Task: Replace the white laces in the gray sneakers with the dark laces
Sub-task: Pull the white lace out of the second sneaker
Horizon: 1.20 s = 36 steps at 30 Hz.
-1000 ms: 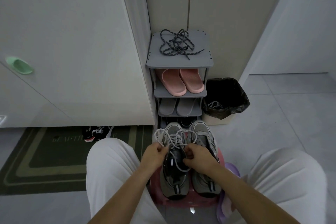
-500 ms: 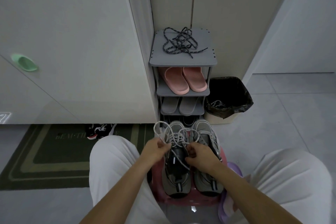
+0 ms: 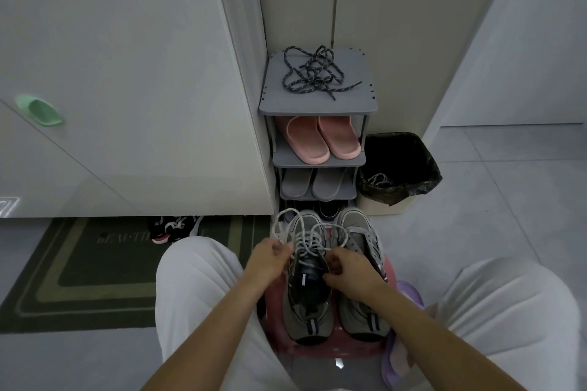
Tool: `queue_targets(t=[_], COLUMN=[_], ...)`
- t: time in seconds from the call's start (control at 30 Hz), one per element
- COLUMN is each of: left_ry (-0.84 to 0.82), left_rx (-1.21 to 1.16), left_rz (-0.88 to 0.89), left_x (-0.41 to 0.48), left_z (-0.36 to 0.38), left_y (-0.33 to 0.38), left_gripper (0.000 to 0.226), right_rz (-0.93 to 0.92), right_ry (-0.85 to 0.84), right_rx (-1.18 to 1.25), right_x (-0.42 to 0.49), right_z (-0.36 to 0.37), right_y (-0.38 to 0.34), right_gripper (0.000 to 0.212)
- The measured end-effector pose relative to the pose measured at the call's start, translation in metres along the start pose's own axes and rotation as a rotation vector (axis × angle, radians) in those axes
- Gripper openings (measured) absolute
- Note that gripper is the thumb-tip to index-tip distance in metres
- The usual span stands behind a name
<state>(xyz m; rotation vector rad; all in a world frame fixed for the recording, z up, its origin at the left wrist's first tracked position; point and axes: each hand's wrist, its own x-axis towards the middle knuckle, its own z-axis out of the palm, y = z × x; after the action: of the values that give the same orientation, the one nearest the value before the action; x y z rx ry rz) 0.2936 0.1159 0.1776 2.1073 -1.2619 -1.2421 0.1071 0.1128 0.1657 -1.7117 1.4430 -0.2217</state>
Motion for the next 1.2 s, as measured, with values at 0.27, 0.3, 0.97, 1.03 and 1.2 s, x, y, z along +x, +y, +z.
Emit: queue_targets(t=[0.27,0.3,0.97,1.03,1.2], left_ry=[0.091,0.104,-0.013,-0.072,-0.050], left_rx=[0.126,0.017,-0.351,-0.073,0.419], left_rz=[0.031,-0.016,-0.351,-0.325,-0.036], left_x=[-0.007,-0.007,-0.014,-0.011,-0.011], left_z=[0.006,0.005,-0.002,-0.008,-0.014], left_y=[0.001,0.002,-0.002,-0.009,-0.008], left_gripper=[0.027,0.023,0.019,0.017,0.025], right_rz=[0.014,0.015,0.040,0.047,0.039], right_ry=[-0.010,-0.010,-0.029,-0.031,0.344], right_rx=[0.012,0.007,-0.029,-0.053,-0.081], right_x=[-0.001,-0.001,-0.006,-0.005,0.000], right_z=[0.000,-0.001,-0.003,-0.005,-0.020], right_y=[-0.001,-0.001,-0.009,-0.013,-0.028], right_gripper=[0.028,0.028,0.028,0.030,0.022])
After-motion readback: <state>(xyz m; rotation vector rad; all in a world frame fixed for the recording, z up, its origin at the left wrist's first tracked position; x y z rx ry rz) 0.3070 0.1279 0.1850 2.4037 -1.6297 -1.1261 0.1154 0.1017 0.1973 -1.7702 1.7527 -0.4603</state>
